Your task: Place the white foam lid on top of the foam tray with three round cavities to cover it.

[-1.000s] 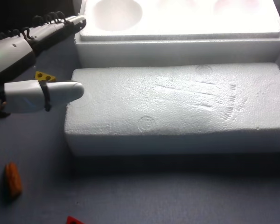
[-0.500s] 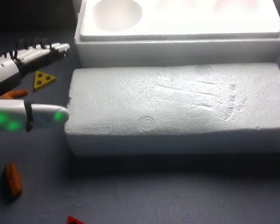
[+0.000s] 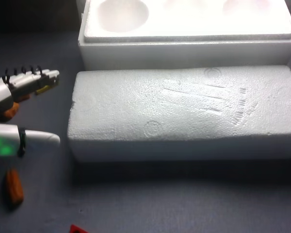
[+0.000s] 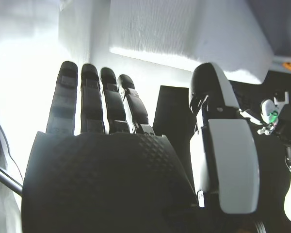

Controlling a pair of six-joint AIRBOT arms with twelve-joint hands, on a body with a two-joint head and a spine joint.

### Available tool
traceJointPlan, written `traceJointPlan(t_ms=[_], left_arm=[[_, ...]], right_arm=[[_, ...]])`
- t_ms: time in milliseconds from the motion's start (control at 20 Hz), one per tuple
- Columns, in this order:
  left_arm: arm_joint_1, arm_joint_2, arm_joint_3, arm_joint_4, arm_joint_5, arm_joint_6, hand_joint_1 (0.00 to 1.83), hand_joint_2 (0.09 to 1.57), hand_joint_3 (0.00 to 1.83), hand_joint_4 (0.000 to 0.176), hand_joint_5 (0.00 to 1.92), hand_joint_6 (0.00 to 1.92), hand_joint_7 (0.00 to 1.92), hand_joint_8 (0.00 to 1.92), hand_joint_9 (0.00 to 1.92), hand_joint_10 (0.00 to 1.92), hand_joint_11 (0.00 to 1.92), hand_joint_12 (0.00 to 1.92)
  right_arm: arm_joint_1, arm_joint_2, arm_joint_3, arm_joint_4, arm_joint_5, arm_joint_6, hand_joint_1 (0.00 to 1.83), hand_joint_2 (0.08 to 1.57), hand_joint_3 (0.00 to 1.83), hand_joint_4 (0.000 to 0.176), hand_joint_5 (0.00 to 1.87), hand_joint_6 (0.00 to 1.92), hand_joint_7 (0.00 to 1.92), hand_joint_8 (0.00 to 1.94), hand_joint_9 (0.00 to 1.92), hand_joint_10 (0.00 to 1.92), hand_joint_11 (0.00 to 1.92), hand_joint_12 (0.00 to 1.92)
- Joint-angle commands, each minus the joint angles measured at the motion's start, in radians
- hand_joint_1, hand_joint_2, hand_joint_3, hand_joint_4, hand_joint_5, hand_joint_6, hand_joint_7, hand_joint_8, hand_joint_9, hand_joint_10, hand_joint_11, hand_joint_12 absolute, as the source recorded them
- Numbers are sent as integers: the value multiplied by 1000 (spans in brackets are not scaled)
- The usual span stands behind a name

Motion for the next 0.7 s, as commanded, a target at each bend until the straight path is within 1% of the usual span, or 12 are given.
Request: traceJointPlan(t_ms=[0, 200, 350, 650], left_arm=[[4, -3, 8, -31, -106, -4, 463, 952, 0, 0, 39, 11, 0, 0, 0, 0, 0, 0], [7, -28, 22, -34, -78, -2, 455, 924, 0, 0, 42, 8, 0, 0, 0, 0, 0, 0], [7, -47, 31, -40, -62, 5, 460, 912, 0, 0, 38, 5, 0, 0, 0, 0, 0, 0], [8, -65, 34, -64, -63, 27, 491, 918, 0, 0, 58, 10, 0, 0, 0, 0, 0, 0]], right_arm=[[2, 5, 9, 15, 102, 2, 527, 1240, 0, 0, 0, 0, 0, 0, 0, 0, 0, 0], [-1, -15, 23, 28, 77, 2, 500, 1226, 0, 0, 0, 0, 0, 0, 0, 0, 0, 0], [-2, -35, 36, 45, 62, 2, 522, 1222, 0, 0, 0, 0, 0, 0, 0, 0, 0, 0], [-2, -83, 59, 99, 57, 4, 542, 1197, 0, 0, 0, 0, 0, 0, 0, 0, 4, 6]])
